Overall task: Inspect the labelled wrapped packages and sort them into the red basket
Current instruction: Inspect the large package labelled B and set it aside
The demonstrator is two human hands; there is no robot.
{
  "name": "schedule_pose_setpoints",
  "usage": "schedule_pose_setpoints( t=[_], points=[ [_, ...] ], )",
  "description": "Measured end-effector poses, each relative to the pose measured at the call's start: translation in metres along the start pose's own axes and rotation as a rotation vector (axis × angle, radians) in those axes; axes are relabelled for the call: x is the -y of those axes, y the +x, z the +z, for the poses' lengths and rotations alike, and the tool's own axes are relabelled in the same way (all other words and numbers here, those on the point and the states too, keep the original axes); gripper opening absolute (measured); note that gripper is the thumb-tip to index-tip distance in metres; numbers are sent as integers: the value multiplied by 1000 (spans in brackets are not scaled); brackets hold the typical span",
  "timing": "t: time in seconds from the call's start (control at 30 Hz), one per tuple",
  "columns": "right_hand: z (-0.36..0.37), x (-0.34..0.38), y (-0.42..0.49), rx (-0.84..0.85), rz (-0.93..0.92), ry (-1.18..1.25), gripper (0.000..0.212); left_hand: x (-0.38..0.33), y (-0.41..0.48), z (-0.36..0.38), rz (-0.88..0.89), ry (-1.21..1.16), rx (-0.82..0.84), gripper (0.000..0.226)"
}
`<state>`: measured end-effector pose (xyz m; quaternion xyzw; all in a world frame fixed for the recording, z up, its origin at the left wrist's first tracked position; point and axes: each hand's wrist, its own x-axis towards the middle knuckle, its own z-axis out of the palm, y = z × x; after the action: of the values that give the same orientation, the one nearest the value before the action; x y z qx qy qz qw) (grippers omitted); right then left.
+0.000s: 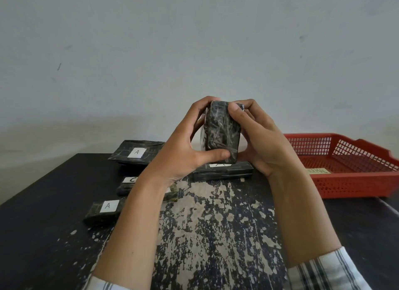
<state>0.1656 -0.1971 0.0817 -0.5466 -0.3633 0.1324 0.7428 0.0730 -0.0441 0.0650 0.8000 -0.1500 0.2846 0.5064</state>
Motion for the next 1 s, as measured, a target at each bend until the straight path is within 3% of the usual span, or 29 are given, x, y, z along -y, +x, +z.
schedule_pose_setpoints(
  t=[0.23, 0.33, 0.43, 0.5, 0.57, 0.67, 0.73, 0.8, 0.87, 1.0],
  points=[
    [-6, -3, -2, 152, -53, -49, 40, -2, -3, -6, -65, -91, -8, 94],
    [-9, -3, -2, 193, -62, -41, 44, -6, -4, -10, -291, -346, -29, 94],
    [-10, -4, -1, 255, -108, -68, 45, -9, 1, -6, -560, -282, -176, 70],
    [-10, -6, -1, 301, -166, -92, 48, 1, 3, -6, -652, -305, -204, 90],
    [-9, -7, 0, 379, -219, -123, 52, 8, 3, -7, -653, -375, -205, 101],
    [-11, -7, 1, 503, -223, -174, 63, 10, 2, -13, -636, -455, -252, 89],
    [-10, -5, -1, 507, -163, -162, 84, 10, 2, -17, -631, -496, -260, 83],
    [-5, -1, -2, 414, -53, -115, 100, 8, 0, -21, -595, -496, -250, 69],
    [3, 4, -5, 288, 29, -134, 99, 7, -2, -22, -541, -463, -205, 61],
    [7, 2, -2, 167, 128, -157, 94, 6, -6, -28, -436, -392, -117, 94]
  ],
)
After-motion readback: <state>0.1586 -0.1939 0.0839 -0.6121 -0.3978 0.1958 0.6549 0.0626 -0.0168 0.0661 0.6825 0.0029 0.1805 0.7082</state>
